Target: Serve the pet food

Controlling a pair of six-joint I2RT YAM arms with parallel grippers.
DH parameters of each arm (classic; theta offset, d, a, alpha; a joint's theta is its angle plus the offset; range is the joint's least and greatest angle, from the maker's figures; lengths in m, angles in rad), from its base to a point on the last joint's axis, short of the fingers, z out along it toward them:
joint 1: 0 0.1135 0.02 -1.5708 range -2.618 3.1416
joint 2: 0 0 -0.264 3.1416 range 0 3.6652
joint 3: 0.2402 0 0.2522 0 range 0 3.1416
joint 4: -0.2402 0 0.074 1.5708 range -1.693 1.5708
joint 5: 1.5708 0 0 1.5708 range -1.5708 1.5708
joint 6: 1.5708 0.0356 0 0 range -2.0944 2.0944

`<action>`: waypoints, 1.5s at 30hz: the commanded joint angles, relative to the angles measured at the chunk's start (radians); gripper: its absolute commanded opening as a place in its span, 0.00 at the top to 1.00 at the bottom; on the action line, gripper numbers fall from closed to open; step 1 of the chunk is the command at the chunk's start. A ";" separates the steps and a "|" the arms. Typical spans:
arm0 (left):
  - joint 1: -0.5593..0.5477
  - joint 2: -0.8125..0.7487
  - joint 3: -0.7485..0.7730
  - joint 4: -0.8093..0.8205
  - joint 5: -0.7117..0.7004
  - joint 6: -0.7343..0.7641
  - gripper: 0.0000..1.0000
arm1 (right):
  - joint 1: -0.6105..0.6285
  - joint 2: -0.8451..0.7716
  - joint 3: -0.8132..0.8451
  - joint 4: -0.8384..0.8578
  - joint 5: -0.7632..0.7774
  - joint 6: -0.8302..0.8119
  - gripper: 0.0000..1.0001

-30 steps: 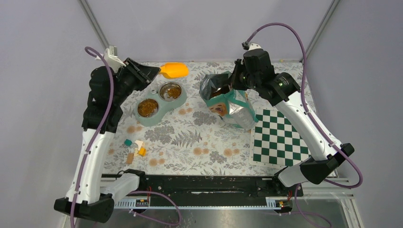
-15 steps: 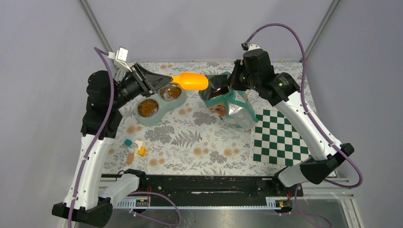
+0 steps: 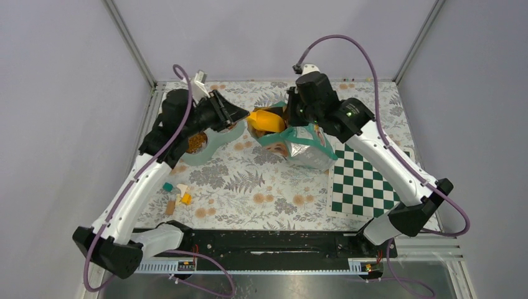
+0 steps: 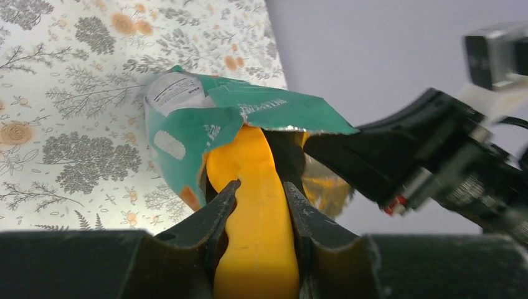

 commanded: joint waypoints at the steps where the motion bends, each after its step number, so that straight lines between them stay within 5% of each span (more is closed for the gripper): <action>1: -0.066 0.075 0.031 0.000 -0.163 0.076 1.00 | 0.071 0.040 0.103 0.089 0.074 -0.018 1.00; 13: -0.140 0.326 -0.047 0.062 -0.202 0.124 1.00 | 0.092 0.197 0.207 0.090 0.046 0.051 1.00; 21: -0.092 0.429 -0.133 0.292 0.133 0.004 1.00 | 0.091 0.238 0.206 0.090 -0.024 0.121 1.00; 28: 0.032 0.329 -0.260 0.622 0.346 -0.277 1.00 | 0.057 0.216 0.197 0.105 -0.039 0.159 1.00; 39: 0.186 0.129 -0.350 0.656 0.352 -0.508 1.00 | -0.066 0.110 0.154 0.142 -0.098 0.193 1.00; 45: 0.242 0.047 -0.352 0.589 0.340 -0.500 1.00 | -0.073 0.087 0.161 0.138 -0.090 0.191 1.00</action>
